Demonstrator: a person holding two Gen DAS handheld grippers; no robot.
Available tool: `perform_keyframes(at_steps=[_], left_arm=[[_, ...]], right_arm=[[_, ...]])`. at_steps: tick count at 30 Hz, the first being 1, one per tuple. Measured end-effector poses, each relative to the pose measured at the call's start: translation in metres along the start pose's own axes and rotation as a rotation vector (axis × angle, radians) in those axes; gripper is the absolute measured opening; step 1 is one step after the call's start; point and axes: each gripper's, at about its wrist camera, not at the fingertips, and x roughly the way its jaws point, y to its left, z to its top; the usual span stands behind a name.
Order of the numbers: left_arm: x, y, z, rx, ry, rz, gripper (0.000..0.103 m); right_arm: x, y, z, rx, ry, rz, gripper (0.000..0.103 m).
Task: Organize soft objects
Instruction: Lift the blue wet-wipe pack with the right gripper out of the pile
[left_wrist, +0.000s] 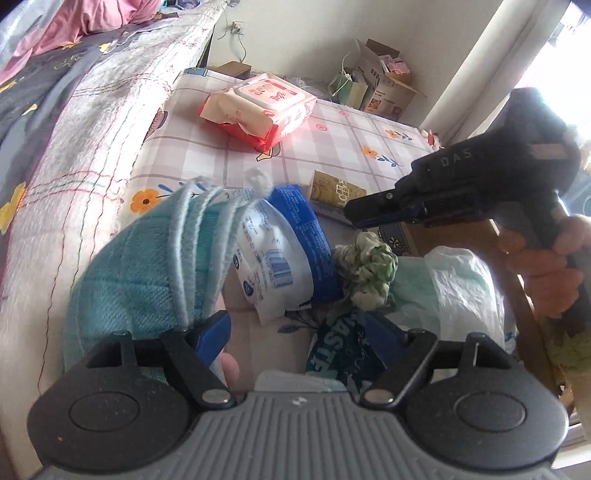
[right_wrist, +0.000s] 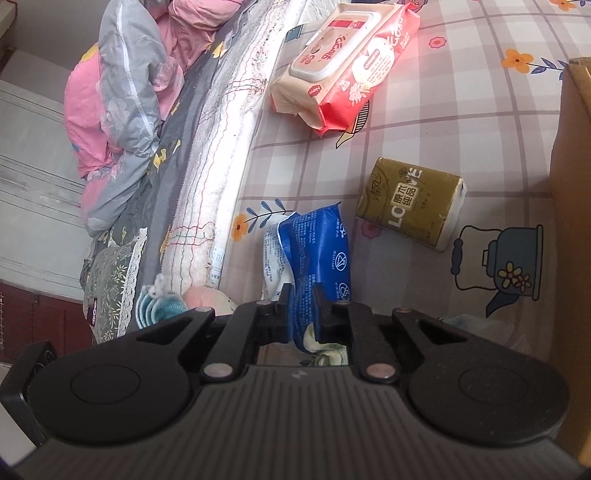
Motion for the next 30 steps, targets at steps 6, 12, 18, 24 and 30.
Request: perform_keyframes(at_steps=[6, 12, 18, 24, 30], left_arm=[[-0.013, 0.011, -0.029, -0.036, 0.020, -0.007, 0.080], [-0.053, -0.008, -0.019, 0.053, -0.099, -0.055, 0.082], [-0.059, -0.013, 0.030, 0.104, -0.202, 0.003, 0.084], [0.002, 0.023, 0.092, 0.077, -0.103, 0.092, 0.075], [0.069, 0.035, 0.108, 0.104, 0.135, -0.049, 0.068]], right_arm=[[-0.001, 0.013, -0.007, -0.030, 0.010, -0.012, 0.018], [0.000, 0.019, -0.006, -0.044, 0.000, -0.021, 0.022], [0.002, 0.020, 0.001, -0.052, -0.025, -0.054, 0.028], [0.009, -0.001, 0.012, 0.033, -0.027, -0.048, 0.029], [0.027, -0.017, 0.020, 0.092, 0.015, -0.027, 0.031]])
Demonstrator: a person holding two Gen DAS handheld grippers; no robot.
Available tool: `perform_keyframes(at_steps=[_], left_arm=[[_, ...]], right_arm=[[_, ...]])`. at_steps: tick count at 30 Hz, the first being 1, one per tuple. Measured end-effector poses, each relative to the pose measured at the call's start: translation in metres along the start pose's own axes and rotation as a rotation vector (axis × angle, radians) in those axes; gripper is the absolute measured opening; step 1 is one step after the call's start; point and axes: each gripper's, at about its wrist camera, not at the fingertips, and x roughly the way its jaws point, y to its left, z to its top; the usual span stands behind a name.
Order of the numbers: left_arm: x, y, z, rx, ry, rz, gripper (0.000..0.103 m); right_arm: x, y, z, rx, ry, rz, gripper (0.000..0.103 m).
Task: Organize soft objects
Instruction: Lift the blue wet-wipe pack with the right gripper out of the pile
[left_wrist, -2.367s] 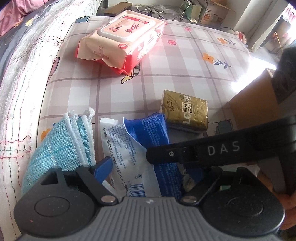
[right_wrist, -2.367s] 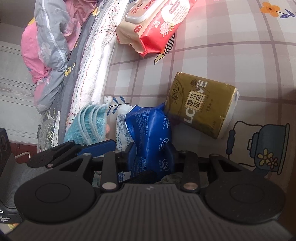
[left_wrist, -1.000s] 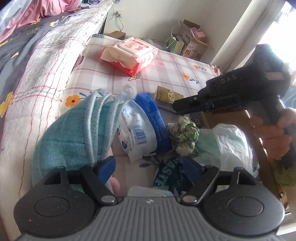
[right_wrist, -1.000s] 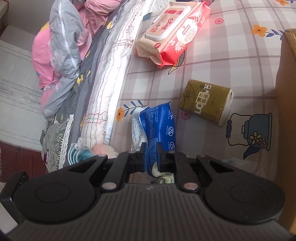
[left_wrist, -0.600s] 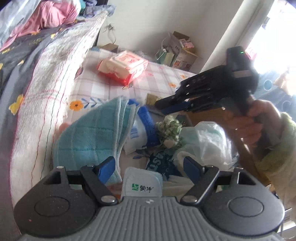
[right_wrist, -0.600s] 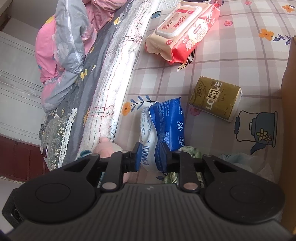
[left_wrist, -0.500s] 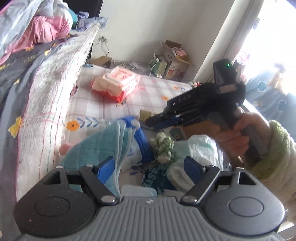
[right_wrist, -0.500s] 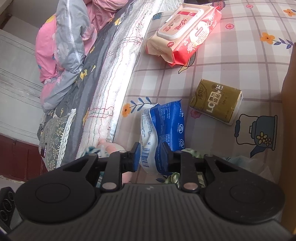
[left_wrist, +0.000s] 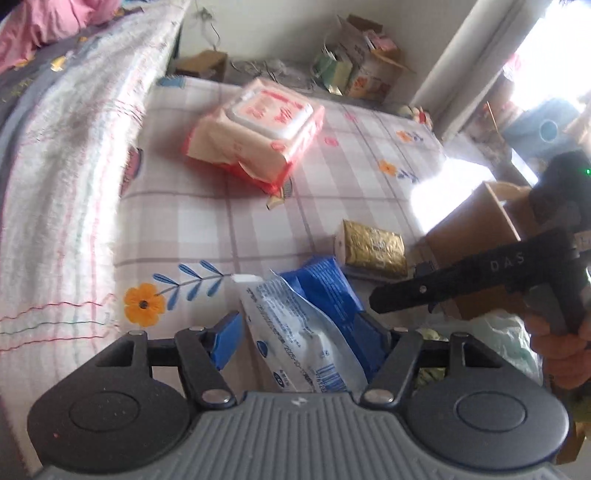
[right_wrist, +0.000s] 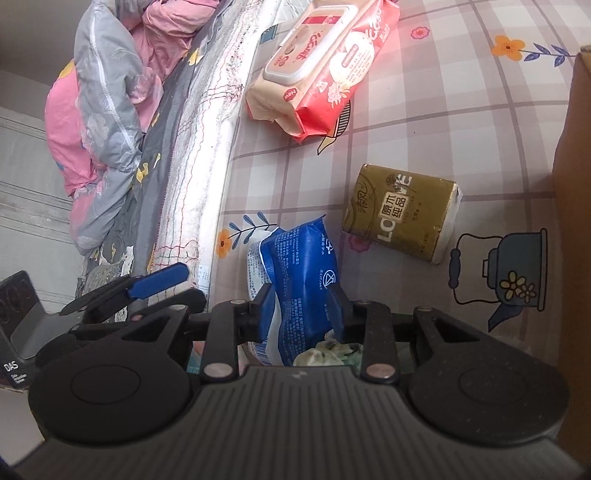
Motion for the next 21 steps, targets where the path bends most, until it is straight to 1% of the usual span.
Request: perform_keyframes(at_steps=[2, 3, 4, 7, 9, 11, 12, 15, 18, 21], left_arm=[[0.017, 0.004, 0.001, -0.018, 0.074, -0.015, 0.067], [0.024, 0.005, 0.000, -0.032, 0.099, -0.023, 0.067], [0.030, 0.008, 0.000, -0.046, 0.122, -0.034, 0.067], [0.040, 0.014, 0.001, -0.086, 0.163, -0.070, 0.068], [0.042, 0.015, 0.002, -0.096, 0.172, -0.074, 0.068], [0.045, 0.015, 0.003, -0.105, 0.175, -0.079, 0.066], [0.046, 0.015, 0.003, -0.106, 0.172, -0.083, 0.065], [0.048, 0.011, 0.006, -0.106, 0.159, -0.064, 0.064], [0.046, 0.007, 0.007, -0.109, 0.134, -0.045, 0.063], [0.037, 0.001, 0.006, -0.097, 0.112, -0.027, 0.063]], right_arm=[[0.008, -0.002, 0.002, 0.006, 0.012, -0.005, 0.035], [0.011, -0.003, 0.003, 0.007, 0.018, -0.007, 0.036], [0.015, -0.004, 0.004, 0.010, 0.024, -0.011, 0.040], [0.025, -0.007, 0.007, 0.017, 0.037, -0.018, 0.042], [0.031, -0.008, 0.008, 0.019, 0.046, -0.026, 0.042], [0.038, -0.009, 0.009, 0.020, 0.050, -0.026, 0.042], [0.040, -0.009, 0.009, 0.024, 0.052, -0.019, 0.042], [0.049, -0.012, 0.009, 0.050, 0.057, 0.006, 0.042], [0.053, -0.014, 0.009, 0.074, 0.050, 0.033, 0.038], [0.049, -0.008, 0.007, 0.055, 0.036, 0.037, 0.031]])
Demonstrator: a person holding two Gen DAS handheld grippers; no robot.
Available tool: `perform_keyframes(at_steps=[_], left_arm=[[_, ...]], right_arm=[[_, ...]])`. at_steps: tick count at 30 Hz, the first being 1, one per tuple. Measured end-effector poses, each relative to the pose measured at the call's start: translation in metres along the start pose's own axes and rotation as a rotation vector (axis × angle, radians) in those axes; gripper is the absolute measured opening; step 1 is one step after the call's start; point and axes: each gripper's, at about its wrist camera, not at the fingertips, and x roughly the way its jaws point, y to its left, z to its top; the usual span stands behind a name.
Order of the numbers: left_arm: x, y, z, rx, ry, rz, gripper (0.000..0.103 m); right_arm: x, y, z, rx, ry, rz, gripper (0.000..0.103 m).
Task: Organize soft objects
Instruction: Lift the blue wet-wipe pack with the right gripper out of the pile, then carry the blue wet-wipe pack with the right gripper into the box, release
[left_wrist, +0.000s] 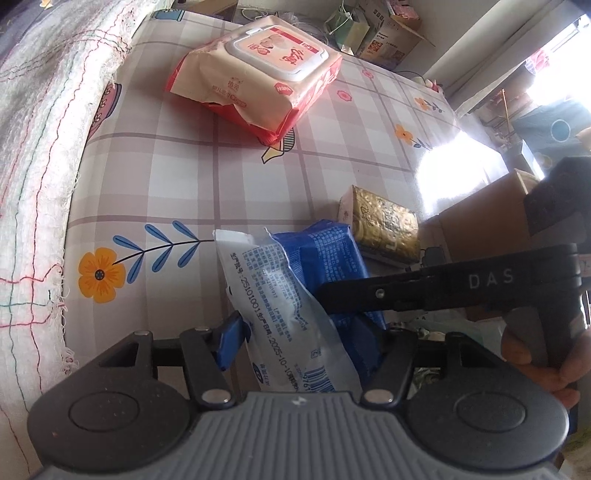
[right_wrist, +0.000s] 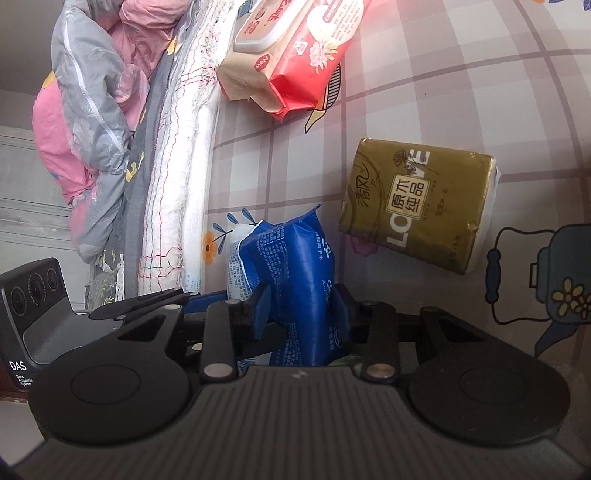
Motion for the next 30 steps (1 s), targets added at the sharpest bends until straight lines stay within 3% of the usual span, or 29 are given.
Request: perform_keyframes(at_steps=[10, 18, 25, 30], left_arm=[[-0.070, -0.029, -0.003, 0.024, -0.148, 0.032, 0.060], [-0.122, -0.107, -0.006, 0.100, -0.273, 0.053, 0.061], [-0.118, -0.205, -0.013, 0.232, -0.296, 0.016, 0.061], [-0.078, -0.270, -0.020, 0.317, -0.235, -0.037, 0.061]], right_arm=[[-0.050, 0.041, -0.004, -0.105, -0.104, 0.061, 0.028], [-0.140, 0.061, -0.021, -0.161, -0.240, 0.123, 0.028], [-0.240, 0.020, -0.056, -0.133, -0.375, 0.119, 0.028], [-0.296, -0.040, -0.083, -0.059, -0.444, 0.083, 0.028]])
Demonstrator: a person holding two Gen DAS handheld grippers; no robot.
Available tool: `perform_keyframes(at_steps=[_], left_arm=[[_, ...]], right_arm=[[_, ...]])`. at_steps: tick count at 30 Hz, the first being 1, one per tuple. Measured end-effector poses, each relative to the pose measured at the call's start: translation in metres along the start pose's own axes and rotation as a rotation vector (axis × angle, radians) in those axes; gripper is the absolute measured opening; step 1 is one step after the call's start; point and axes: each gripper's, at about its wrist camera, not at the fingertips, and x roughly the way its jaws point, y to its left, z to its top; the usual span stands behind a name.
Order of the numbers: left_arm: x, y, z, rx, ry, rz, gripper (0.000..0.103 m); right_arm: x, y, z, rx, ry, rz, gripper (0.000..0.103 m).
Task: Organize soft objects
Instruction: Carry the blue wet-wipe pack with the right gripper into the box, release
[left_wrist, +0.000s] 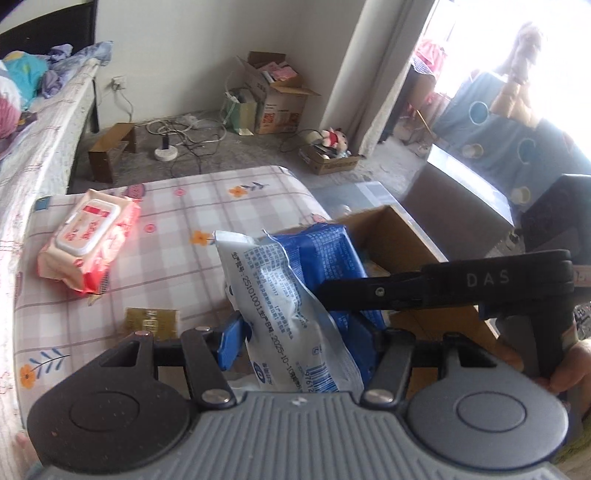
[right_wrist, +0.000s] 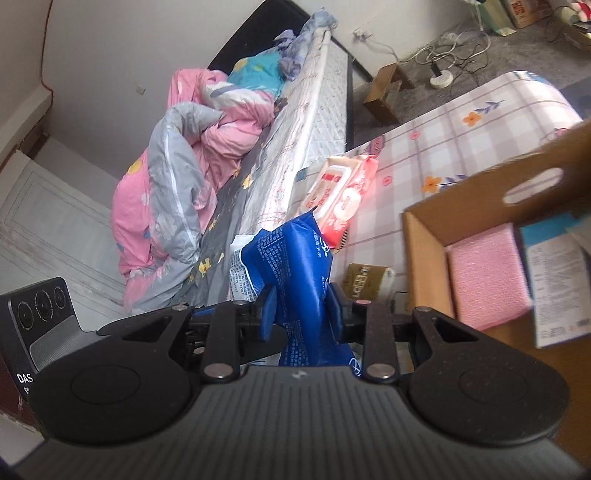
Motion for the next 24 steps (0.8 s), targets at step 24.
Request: perform_keyframes(at_steps=[24], left_arm=[[0.077, -0.020, -0.034, -0.018, 0.187, -0.071, 0.062]], right_arm=[[0.041, -0.187, -0.060, 0.271, 0.261, -0.151, 0.027]])
